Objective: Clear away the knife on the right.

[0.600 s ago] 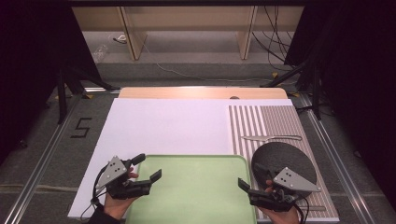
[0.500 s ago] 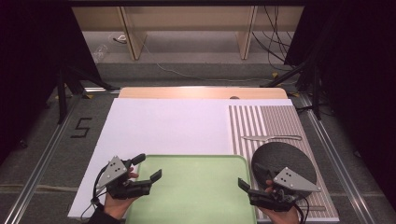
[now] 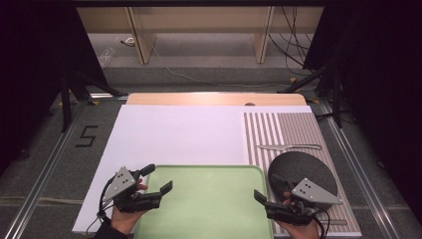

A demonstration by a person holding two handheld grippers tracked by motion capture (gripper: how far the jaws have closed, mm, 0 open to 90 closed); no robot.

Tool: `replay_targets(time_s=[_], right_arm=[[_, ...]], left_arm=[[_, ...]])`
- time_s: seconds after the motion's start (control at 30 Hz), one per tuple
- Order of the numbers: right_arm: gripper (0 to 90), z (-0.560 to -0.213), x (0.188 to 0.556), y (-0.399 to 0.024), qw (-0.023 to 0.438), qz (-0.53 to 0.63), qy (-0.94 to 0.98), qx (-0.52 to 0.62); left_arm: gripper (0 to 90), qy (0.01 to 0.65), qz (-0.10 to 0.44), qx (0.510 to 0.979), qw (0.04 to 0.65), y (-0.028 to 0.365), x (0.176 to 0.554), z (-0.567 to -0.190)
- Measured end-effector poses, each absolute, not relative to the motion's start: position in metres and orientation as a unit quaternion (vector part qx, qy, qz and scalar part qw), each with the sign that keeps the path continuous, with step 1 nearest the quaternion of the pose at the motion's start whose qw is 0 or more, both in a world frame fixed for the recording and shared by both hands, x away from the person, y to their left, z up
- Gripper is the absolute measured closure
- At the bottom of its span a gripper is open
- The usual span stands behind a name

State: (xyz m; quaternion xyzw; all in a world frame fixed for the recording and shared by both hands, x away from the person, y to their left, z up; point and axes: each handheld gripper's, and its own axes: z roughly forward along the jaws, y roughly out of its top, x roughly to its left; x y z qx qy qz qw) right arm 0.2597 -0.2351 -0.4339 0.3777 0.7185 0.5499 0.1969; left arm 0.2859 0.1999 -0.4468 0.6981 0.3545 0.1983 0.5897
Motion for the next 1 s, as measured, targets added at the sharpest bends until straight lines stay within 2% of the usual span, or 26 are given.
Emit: replay_targets(time_s=[0.4, 0.6, 0.7, 1.0], right_arm=[[21.0, -0.429, 0.261, -0.238, 0.211, 0.550, 0.718, 0.371], [21.8, -0.418, 0.266, -0.244, 0.230, 0.551, 0.714, 0.365], [23.0, -0.410, 0.271, -0.252, 0.254, 0.545, 0.711, 0.365], [22.7, -0.404, 0.282, -0.259, 0.252, 0.524, 0.722, 0.375]], left_arm=[[16.1, 0.353, 0.200, 0.697, 0.591, 0.199, 0.286, -0.447], [16.1, 0.353, 0.201, 0.698, 0.590, 0.199, 0.286, -0.447], [16.1, 0.352, 0.201, 0.699, 0.589, 0.199, 0.286, -0.448], [16.1, 0.351, 0.202, 0.697, 0.591, 0.199, 0.286, -0.447]])
